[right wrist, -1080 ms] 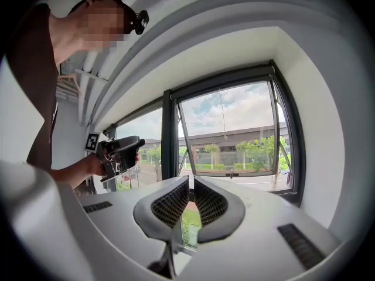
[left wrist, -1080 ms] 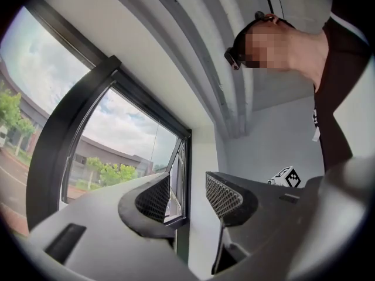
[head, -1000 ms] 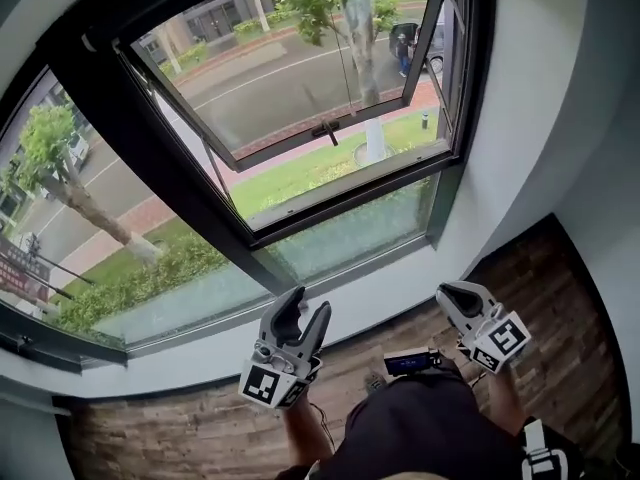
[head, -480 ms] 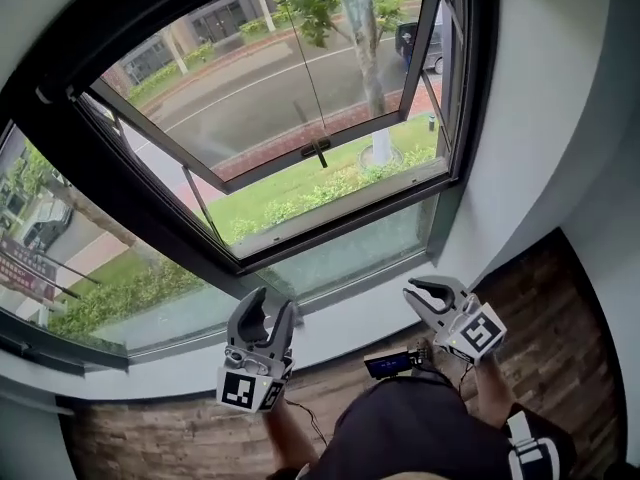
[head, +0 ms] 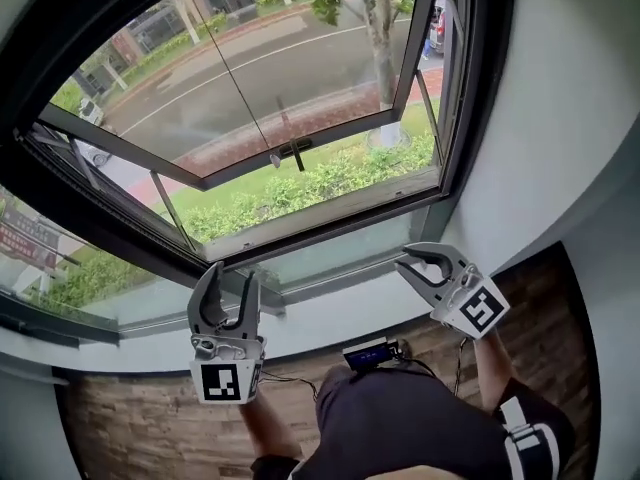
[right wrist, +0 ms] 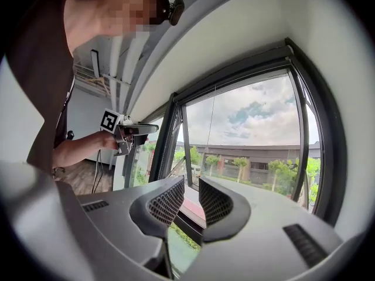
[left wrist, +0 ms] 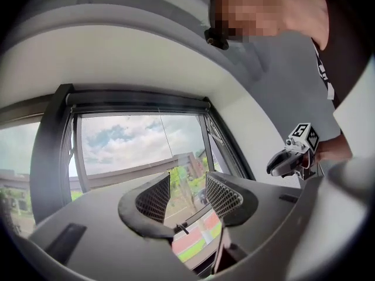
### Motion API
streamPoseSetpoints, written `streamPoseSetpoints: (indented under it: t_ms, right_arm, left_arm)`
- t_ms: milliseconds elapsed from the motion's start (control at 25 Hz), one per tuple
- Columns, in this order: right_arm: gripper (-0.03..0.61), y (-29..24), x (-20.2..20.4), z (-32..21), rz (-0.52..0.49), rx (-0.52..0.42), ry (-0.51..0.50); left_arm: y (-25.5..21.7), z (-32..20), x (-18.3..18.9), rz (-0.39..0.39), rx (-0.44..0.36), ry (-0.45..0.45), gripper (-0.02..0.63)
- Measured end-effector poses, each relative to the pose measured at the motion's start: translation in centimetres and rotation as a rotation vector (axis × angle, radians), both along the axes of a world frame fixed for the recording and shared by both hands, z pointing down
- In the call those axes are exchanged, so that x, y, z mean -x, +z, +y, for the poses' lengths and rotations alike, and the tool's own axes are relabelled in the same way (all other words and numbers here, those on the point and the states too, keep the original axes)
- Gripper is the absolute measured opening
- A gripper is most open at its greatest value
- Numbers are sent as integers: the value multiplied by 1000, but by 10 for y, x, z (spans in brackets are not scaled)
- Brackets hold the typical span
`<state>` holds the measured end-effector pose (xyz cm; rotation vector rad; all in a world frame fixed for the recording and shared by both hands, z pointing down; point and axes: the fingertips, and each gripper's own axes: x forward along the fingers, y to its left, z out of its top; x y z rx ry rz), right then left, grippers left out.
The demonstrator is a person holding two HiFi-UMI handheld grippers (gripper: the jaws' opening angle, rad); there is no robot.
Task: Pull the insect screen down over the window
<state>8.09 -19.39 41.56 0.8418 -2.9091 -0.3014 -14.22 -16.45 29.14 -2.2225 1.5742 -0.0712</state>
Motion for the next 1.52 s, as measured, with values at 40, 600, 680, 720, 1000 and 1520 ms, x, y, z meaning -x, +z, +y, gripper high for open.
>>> streamPoseSetpoints:
  t_ms: [40, 600, 680, 720, 1000, 1520]
  right_arm:
    - [60, -2, -3, -7, 1, -12, -11]
    - [60, -124, 23, -41, 87, -354, 56]
    - [60, -160, 19, -48, 96, -409, 106]
    - [60, -179, 15, -53, 107, -440, 143]
    - [60, -299, 12, -80, 219, -654, 277]
    - [60, -412, 90, -164, 673, -897, 299]
  left_arm:
    - [-1, -4, -4, -11, -2, -10, 202]
    - [-110, -41, 30, -354, -220, -92, 202]
    - [-141, -49, 38, -391, -280, -125, 202]
    - [-156, -55, 43, -411, -298, -148, 202]
    - [-253, -97, 68, -776, -391, -341, 198]
    - [-303, -188, 55, -979, -265, -414, 110]
